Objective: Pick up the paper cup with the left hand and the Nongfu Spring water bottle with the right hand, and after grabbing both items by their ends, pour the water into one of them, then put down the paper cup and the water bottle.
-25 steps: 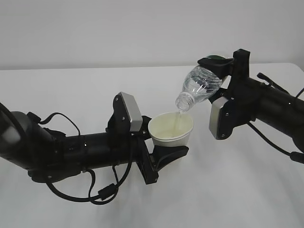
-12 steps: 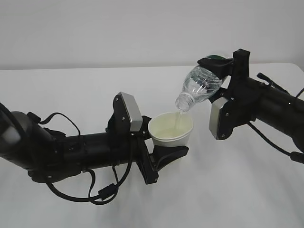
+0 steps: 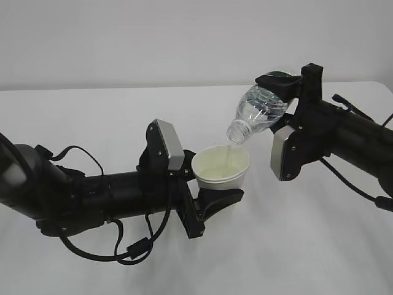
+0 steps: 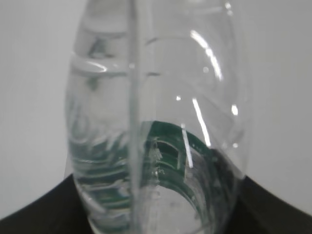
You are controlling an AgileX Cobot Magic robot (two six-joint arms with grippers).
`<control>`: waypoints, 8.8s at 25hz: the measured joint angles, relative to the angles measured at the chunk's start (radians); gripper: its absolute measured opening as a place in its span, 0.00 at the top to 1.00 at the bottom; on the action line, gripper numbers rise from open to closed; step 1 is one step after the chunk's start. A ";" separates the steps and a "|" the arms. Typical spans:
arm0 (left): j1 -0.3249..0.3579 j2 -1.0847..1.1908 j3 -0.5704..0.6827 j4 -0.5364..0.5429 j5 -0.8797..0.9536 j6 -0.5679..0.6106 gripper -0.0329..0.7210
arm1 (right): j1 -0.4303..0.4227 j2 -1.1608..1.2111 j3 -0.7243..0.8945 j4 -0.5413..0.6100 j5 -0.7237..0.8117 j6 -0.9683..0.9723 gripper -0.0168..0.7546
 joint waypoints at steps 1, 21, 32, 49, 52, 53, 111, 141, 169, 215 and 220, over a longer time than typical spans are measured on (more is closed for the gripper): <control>0.000 0.000 0.000 0.000 0.000 0.000 0.34 | 0.000 0.000 0.000 0.000 0.000 0.000 0.39; 0.000 0.000 0.000 0.000 0.000 0.000 0.34 | 0.000 0.000 0.000 0.000 -0.001 -0.022 0.39; 0.000 0.000 0.000 0.002 0.000 0.000 0.34 | 0.000 0.000 0.000 0.000 -0.001 -0.022 0.39; 0.000 0.000 0.000 0.003 0.000 0.000 0.34 | 0.000 0.000 0.000 0.000 -0.001 -0.035 0.40; 0.000 0.000 0.000 0.003 0.000 0.000 0.34 | 0.000 0.000 -0.004 0.000 -0.001 -0.037 0.40; 0.000 0.000 0.000 0.003 0.000 0.000 0.34 | 0.000 0.000 -0.006 0.000 -0.003 -0.038 0.40; 0.000 0.002 0.000 0.006 0.004 0.000 0.34 | 0.000 0.000 -0.021 -0.004 -0.002 -0.044 0.40; 0.000 0.002 0.000 0.008 0.006 0.000 0.34 | 0.002 0.000 -0.021 -0.004 -0.006 -0.044 0.40; 0.000 0.002 0.000 0.008 0.008 0.000 0.34 | 0.024 0.000 -0.022 0.057 -0.009 0.250 0.40; 0.000 0.002 0.000 0.008 0.008 0.000 0.34 | 0.026 0.000 0.011 0.393 -0.009 0.911 0.40; 0.000 0.002 0.000 0.008 0.008 0.000 0.34 | 0.026 0.000 0.017 0.420 -0.009 0.955 0.40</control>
